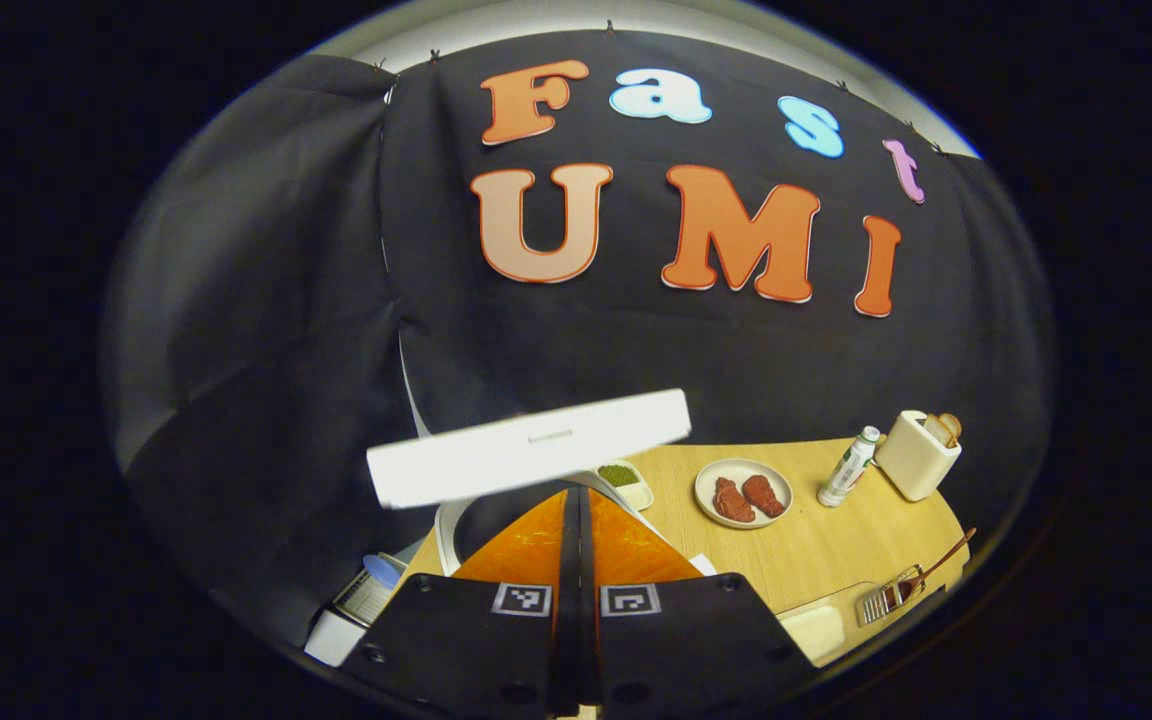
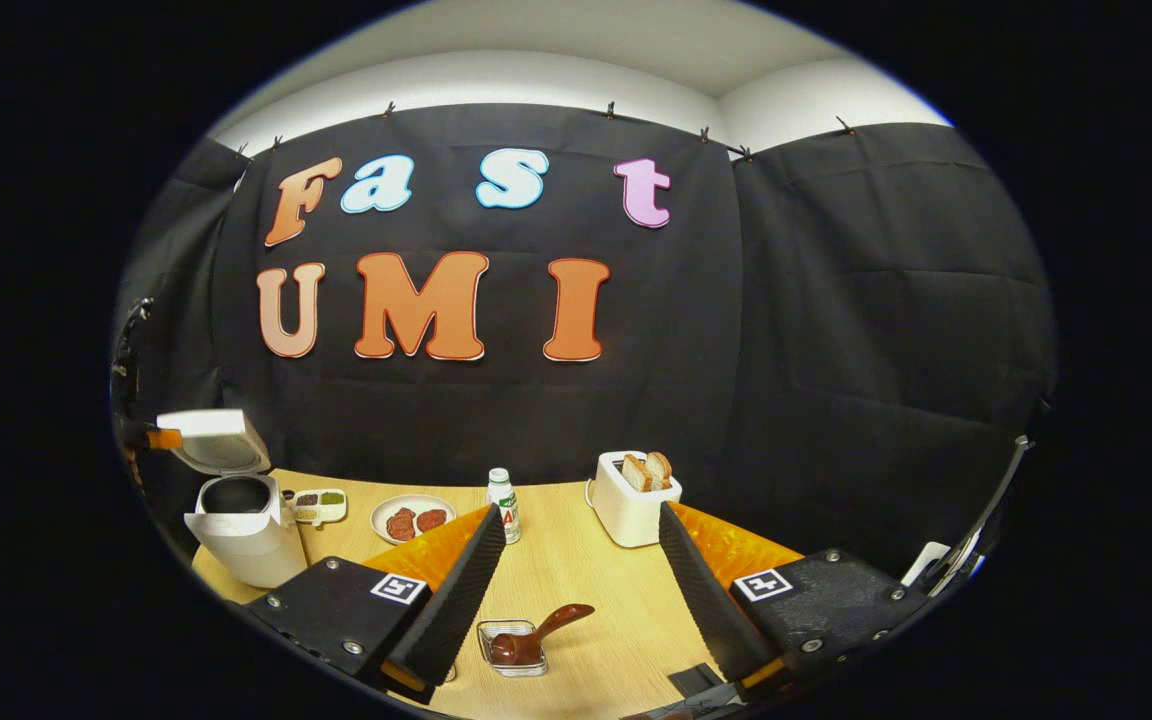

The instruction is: Close the left gripper, press the button to open the rice cooker; take a wooden spoon from the chopstick holder with the right hand, scoop a spoonful of rice and pour it into the rice cooker, then put the wooden spoon back into the chopstick holder.

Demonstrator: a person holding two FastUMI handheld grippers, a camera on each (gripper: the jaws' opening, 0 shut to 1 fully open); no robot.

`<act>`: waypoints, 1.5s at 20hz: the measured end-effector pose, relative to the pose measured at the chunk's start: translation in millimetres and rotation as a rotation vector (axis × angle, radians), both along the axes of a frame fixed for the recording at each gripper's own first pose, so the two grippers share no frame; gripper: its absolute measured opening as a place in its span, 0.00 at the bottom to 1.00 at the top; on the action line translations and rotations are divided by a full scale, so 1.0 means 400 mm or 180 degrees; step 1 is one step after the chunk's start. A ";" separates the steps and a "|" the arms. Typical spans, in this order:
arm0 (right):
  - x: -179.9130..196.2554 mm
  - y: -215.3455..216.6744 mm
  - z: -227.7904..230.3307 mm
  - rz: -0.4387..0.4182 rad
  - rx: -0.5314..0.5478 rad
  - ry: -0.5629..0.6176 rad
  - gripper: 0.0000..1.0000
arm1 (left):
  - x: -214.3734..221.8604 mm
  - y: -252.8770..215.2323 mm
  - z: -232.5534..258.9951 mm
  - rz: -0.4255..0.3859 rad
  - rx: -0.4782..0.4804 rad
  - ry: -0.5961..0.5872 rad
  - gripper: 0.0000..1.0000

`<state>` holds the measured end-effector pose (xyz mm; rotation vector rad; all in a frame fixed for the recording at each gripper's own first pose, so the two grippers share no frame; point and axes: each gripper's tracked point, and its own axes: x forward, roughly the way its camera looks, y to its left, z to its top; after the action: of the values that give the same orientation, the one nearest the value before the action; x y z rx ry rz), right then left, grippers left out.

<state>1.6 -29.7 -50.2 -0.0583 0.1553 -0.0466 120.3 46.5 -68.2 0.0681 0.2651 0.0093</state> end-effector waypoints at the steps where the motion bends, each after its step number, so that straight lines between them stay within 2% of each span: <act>1: -0.004 0.002 -0.001 0.0011 0.0004 -0.0007 0.96 | -0.017 -0.010 0.027 -0.0022 -0.0033 -0.0074 0.04; 8: -0.003 -0.001 -0.053 0.0012 0.0118 0.0018 0.96 | -0.135 -0.026 0.141 -0.0036 -0.0125 -0.0387 0.04; 14: 0.014 -0.013 -0.118 0.0013 0.0219 0.0075 0.96 | -0.177 -0.002 0.184 0.0038 0.0105 -0.0560 0.08; 15: 0.019 -0.017 -0.129 0.0005 0.0247 0.0079 0.96 | -0.184 -0.006 0.193 0.0035 0.0080 -0.0571 0.15; 16: 0.024 -0.018 -0.138 0.0005 0.0282 0.0082 0.96 | -0.190 -0.003 0.194 0.0038 0.0055 -0.0575 0.16; 17: 0.028 -0.021 -0.151 0.0006 0.0321 0.0094 0.96 | -0.219 -0.006 0.209 0.0047 0.0041 -0.0588 0.26; 21: 0.052 -0.028 -0.207 0.0019 0.0441 0.0185 0.96 | -0.228 0.000 0.236 0.0123 -0.0032 -0.0736 0.99; 25: 0.091 -0.038 -0.271 -0.0001 0.0482 0.0282 0.96 | -0.258 0.007 0.268 0.0237 -0.0068 -0.0877 1.00; 30: 0.132 -0.031 -0.381 0.0053 0.0725 0.0521 0.96 | -0.295 0.027 0.303 0.0399 -0.0051 -0.1023 0.99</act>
<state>54.3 -42.0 -202.6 0.1643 0.3227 -0.0073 2.2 57.4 53.1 0.0332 -0.0521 0.1414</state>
